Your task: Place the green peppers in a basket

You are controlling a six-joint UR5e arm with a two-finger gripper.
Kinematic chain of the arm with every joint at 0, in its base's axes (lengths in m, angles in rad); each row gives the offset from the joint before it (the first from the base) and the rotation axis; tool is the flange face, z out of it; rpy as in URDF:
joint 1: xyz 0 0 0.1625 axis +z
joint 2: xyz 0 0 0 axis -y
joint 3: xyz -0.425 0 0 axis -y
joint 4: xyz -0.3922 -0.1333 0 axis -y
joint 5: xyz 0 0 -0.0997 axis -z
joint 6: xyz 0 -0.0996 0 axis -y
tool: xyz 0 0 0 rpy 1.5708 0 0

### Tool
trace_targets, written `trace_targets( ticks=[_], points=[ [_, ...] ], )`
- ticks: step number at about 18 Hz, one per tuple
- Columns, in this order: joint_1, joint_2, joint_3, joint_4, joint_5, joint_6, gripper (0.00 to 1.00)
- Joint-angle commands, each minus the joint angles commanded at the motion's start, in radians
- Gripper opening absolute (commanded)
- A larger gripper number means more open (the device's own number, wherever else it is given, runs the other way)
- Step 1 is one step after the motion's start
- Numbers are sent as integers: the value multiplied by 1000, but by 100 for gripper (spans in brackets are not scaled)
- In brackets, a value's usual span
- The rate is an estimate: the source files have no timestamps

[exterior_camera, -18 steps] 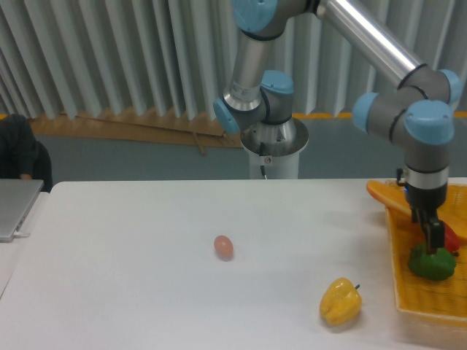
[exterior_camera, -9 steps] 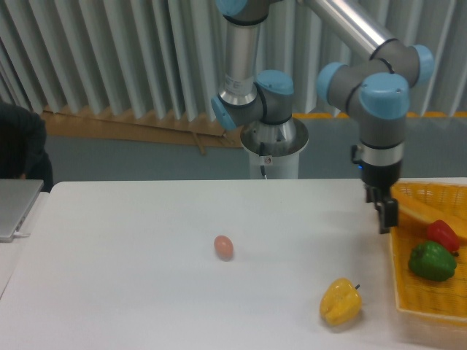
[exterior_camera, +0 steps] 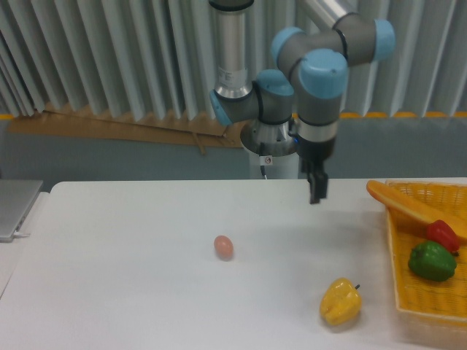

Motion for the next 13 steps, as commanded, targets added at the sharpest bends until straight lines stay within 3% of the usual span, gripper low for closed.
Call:
trace_targets(
  ticks=[5,13],
  points=[
    [-34,52,-44,0,-5,-26,100],
    [-37,80,-48,-6,5,-51,100]
  ],
)
